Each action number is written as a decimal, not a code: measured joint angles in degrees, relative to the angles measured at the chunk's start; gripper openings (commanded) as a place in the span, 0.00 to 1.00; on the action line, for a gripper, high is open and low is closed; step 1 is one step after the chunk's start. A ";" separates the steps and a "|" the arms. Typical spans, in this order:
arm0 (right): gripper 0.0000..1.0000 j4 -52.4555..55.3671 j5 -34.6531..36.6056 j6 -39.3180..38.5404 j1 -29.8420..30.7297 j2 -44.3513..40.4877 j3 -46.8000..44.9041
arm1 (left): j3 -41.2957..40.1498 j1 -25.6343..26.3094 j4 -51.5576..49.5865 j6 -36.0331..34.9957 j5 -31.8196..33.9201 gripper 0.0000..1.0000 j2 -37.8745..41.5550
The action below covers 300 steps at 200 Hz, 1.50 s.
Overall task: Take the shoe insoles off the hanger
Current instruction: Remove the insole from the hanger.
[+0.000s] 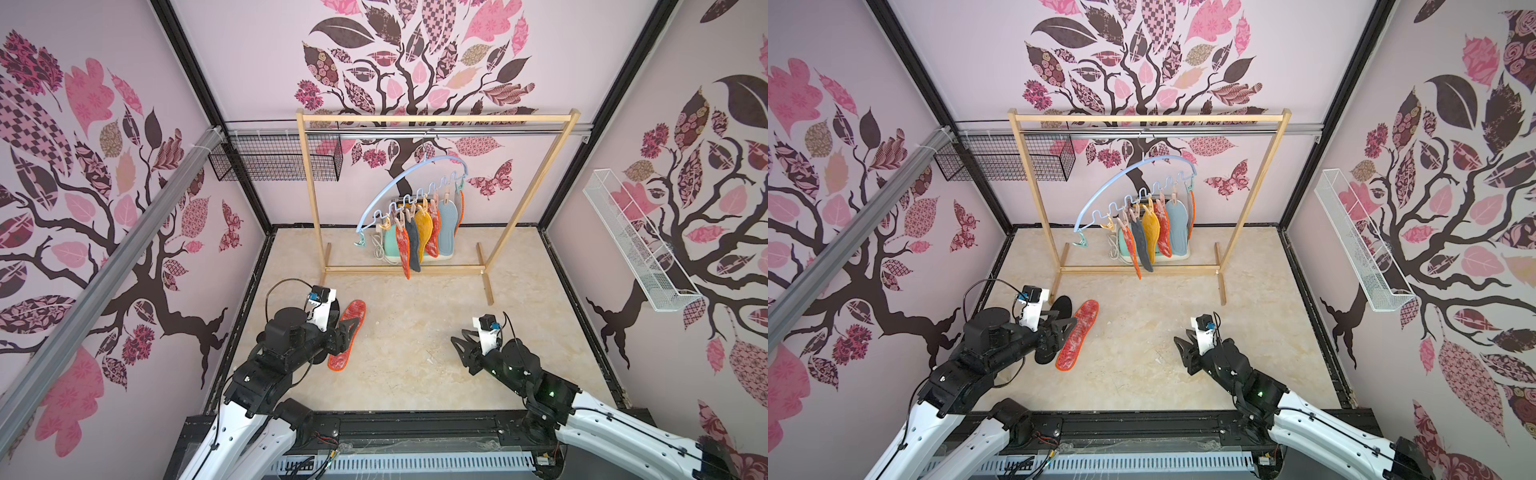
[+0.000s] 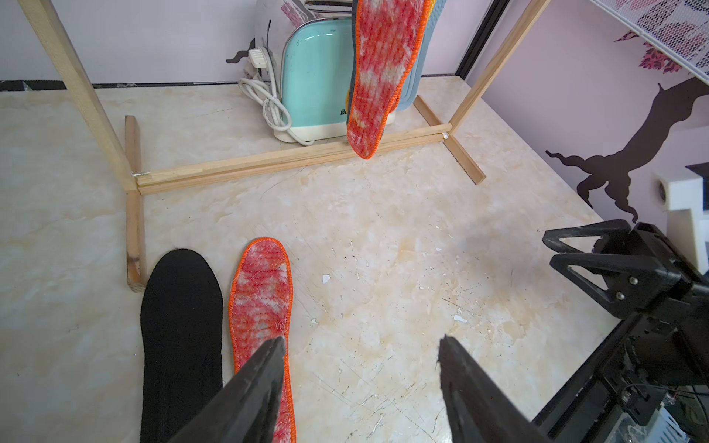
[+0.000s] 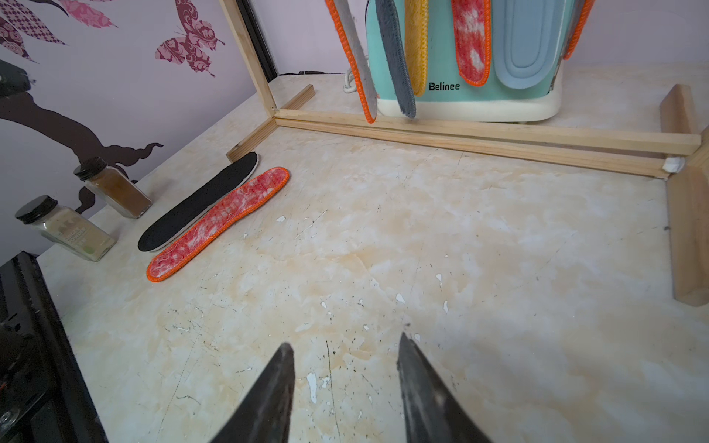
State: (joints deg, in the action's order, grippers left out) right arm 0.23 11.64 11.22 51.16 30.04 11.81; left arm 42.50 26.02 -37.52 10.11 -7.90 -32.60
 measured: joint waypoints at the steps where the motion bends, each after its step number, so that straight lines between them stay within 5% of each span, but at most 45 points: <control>1: 0.47 0.00 0.02 0.00 0.00 0.00 0.00 | 0.00 0.00 0.00 0.00 0.00 0.68 -0.02; 212: 0.49 -1.03 1.42 0.26 -0.02 -1.27 -1.49 | 0.02 0.17 -1.60 -0.04 -0.20 0.67 -2.86; 254: 0.51 -4.55 1.46 -0.55 -0.02 12.13 2.10 | 0.02 0.17 -1.60 -0.09 -1.62 0.67 -4.96; 300: 0.53 -9.55 -4.17 -1.64 -5.09 39.12 22.01 | 0.02 0.17 -1.55 -0.11 -2.86 0.67 -4.87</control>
State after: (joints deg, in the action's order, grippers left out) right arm -9.32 7.46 9.58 46.06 69.17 33.82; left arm 42.52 26.20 -39.07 10.00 -10.76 -37.47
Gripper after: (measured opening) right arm 0.517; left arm 0.674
